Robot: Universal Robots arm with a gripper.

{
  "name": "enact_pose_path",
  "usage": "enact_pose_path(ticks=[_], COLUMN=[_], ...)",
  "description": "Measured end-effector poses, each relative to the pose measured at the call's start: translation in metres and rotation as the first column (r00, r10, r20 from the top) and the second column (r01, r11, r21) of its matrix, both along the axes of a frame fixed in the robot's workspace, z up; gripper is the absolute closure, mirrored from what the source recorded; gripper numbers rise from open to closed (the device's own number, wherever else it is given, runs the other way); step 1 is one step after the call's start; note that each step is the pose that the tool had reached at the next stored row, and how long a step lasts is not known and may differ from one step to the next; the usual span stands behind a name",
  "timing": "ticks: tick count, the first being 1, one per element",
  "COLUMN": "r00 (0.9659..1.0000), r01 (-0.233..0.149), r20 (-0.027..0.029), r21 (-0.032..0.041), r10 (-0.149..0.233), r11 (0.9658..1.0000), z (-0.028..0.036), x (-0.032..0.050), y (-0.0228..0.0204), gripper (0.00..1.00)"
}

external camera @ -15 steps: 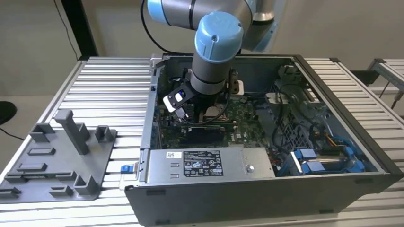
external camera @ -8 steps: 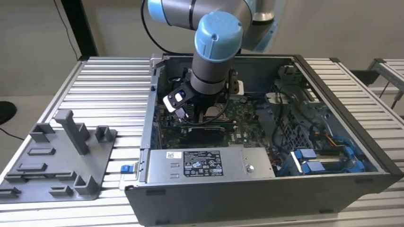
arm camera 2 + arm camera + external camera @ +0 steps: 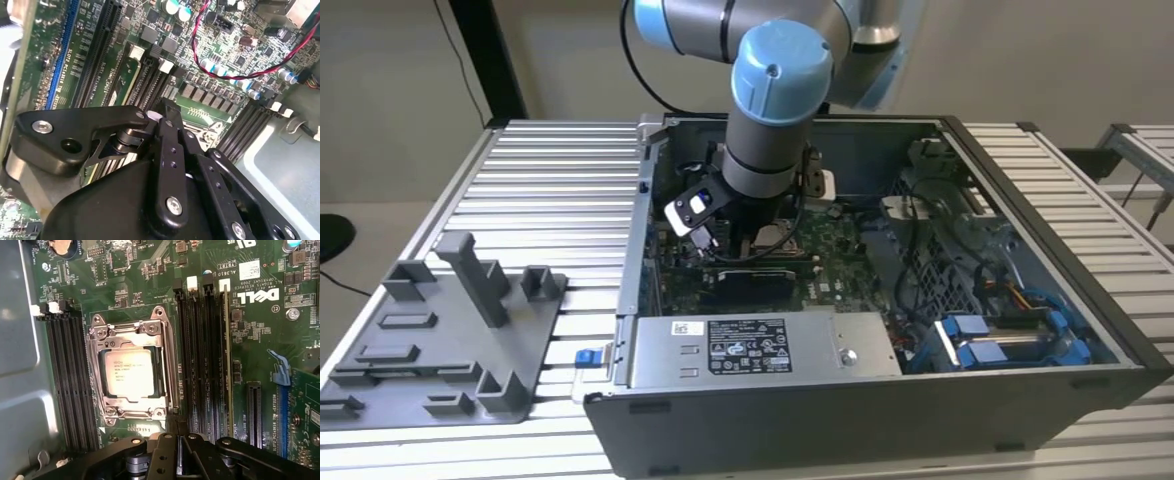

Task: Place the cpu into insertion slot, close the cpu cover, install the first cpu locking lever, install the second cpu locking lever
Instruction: 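Install the second cpu locking lever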

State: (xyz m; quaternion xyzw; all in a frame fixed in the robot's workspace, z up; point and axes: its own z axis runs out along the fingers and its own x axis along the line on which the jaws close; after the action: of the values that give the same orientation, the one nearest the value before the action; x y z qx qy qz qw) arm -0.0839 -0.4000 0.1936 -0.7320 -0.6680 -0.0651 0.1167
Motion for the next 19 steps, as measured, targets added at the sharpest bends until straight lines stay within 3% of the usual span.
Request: enact_pose_path(ticks=[4,19], r00=[1.0000,1.0000], r01=[0.000,0.000], r20=[-0.0009,-0.0010], r21=[-0.0019,-0.0001], r10=[0.000,0.000], r11=[1.0000,1.0000], z=[0.0022,0.0350], x=[-0.0002,-0.0001], y=[0.0016,0.0033], gripper=[1.00,1.00])
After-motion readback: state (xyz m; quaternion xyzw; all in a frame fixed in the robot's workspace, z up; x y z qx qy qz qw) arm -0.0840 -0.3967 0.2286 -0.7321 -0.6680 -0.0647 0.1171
